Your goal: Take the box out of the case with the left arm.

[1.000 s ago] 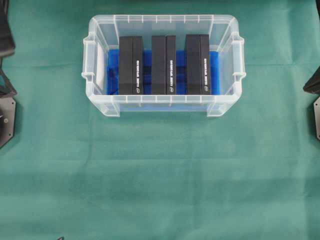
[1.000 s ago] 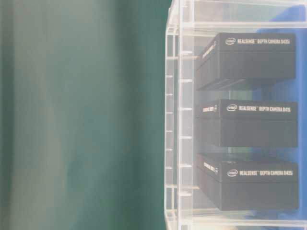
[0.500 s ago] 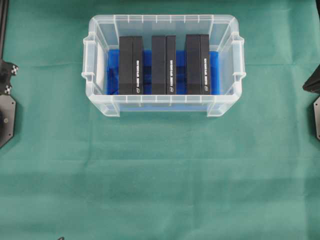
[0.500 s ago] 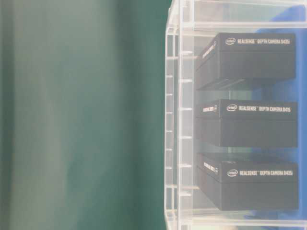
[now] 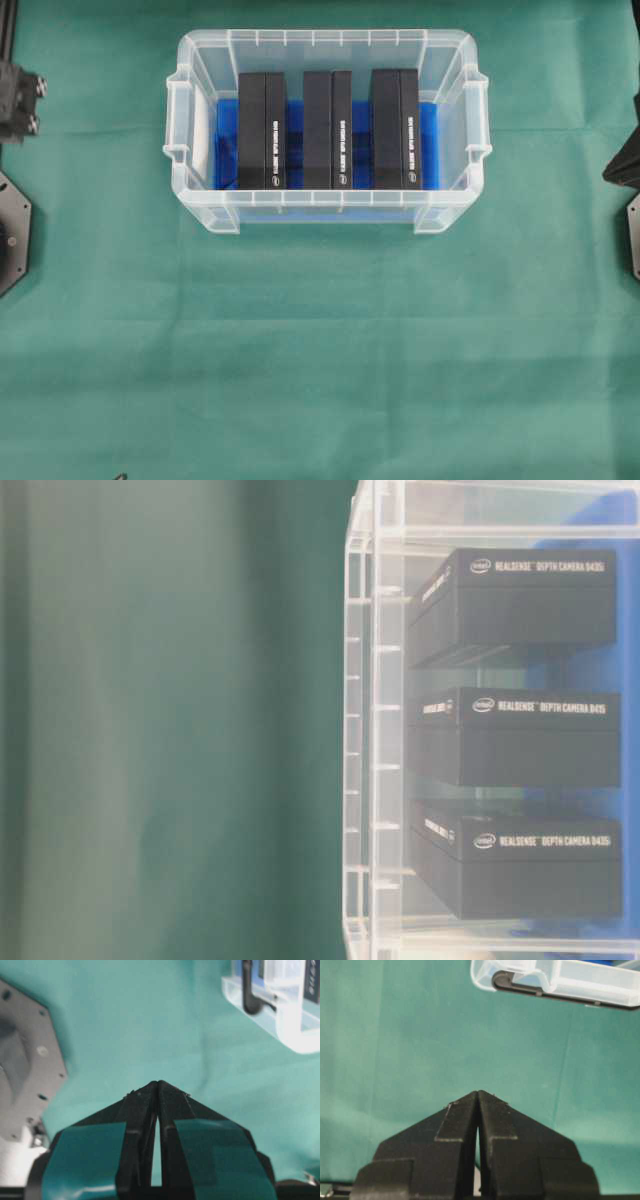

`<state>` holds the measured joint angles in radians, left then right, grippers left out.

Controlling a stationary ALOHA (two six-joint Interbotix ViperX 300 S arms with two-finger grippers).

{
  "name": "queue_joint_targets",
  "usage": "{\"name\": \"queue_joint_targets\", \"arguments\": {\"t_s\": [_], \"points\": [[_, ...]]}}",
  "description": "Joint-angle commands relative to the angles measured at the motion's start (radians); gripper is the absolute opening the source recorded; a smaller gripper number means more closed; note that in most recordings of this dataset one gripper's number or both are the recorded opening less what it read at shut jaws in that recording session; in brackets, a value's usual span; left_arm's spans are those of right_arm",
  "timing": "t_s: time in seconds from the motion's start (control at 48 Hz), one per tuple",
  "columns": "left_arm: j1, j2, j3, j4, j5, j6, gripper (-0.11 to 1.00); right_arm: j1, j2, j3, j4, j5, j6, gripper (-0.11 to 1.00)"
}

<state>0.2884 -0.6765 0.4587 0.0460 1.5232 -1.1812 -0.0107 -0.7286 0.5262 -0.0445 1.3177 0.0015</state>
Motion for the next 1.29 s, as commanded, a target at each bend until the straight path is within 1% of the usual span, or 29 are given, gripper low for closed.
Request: {"name": "queue_joint_targets", "arguments": {"t_s": [0.0, 0.104, 0.167, 0.229, 0.458, 0.625, 0.688, 0.75, 0.833, 0.875, 0.896, 0.938, 0.979, 1.021, 1.062, 1.146, 1.271], "points": [[0.084, 0.006, -0.026, 0.000, 0.008, 0.061, -0.01, 0.000, 0.000, -0.026, -0.009, -0.003, 0.002, 0.00], [0.160, 0.015, -0.028, -0.006, 0.014, 0.124, -0.01, 0.000, 0.000, -0.026, -0.015, -0.003, 0.002, 0.00], [0.184, 0.018, -0.029, -0.008, 0.018, 0.147, -0.01, 0.000, 0.000, -0.028, -0.015, -0.003, 0.002, 0.00], [0.190, 0.020, -0.029, -0.008, 0.023, 0.156, -0.01, 0.000, 0.002, -0.028, -0.015, -0.003, 0.002, 0.00], [0.190, 0.021, -0.023, -0.011, 0.048, 0.156, -0.01, 0.000, 0.000, -0.026, -0.018, -0.003, 0.002, 0.00], [0.186, 0.025, -0.017, -0.018, 0.043, 0.156, 0.06, 0.000, 0.002, -0.026, -0.025, -0.003, 0.002, 0.00], [0.179, 0.023, -0.011, -0.018, 0.043, 0.156, 0.14, 0.000, 0.002, -0.026, -0.025, -0.003, 0.002, 0.00], [0.178, 0.025, -0.003, -0.018, 0.043, 0.156, 0.25, 0.000, 0.003, -0.026, -0.025, -0.003, 0.002, 0.00], [0.178, 0.025, 0.000, -0.018, 0.041, 0.156, 0.47, 0.000, 0.005, -0.026, -0.025, -0.003, 0.002, 0.00], [0.176, 0.025, 0.000, -0.018, 0.041, 0.158, 0.59, 0.000, 0.008, -0.028, -0.025, -0.003, 0.002, 0.00], [0.176, 0.025, 0.000, -0.018, 0.040, 0.160, 0.67, 0.000, 0.008, -0.026, -0.026, -0.003, 0.002, 0.00], [0.173, 0.025, 0.002, -0.018, 0.037, 0.163, 0.78, 0.000, 0.008, -0.026, -0.025, -0.003, 0.002, 0.00], [0.167, 0.023, 0.002, -0.018, 0.034, 0.170, 0.88, 0.000, 0.008, -0.026, -0.025, -0.003, 0.002, 0.00], [0.164, 0.025, 0.003, -0.020, 0.032, 0.186, 0.95, 0.000, 0.009, -0.026, -0.026, -0.003, 0.002, 0.00], [0.164, 0.025, 0.003, -0.018, 0.032, 0.196, 0.97, 0.000, 0.009, -0.026, -0.026, -0.003, 0.002, 0.00], [0.164, 0.026, 0.006, -0.018, 0.031, 0.207, 0.96, 0.000, 0.008, -0.026, -0.026, -0.003, 0.002, 0.00], [0.164, 0.026, 0.011, -0.018, 0.031, 0.206, 0.96, 0.000, 0.009, -0.026, -0.026, -0.003, 0.002, 0.00]]}}
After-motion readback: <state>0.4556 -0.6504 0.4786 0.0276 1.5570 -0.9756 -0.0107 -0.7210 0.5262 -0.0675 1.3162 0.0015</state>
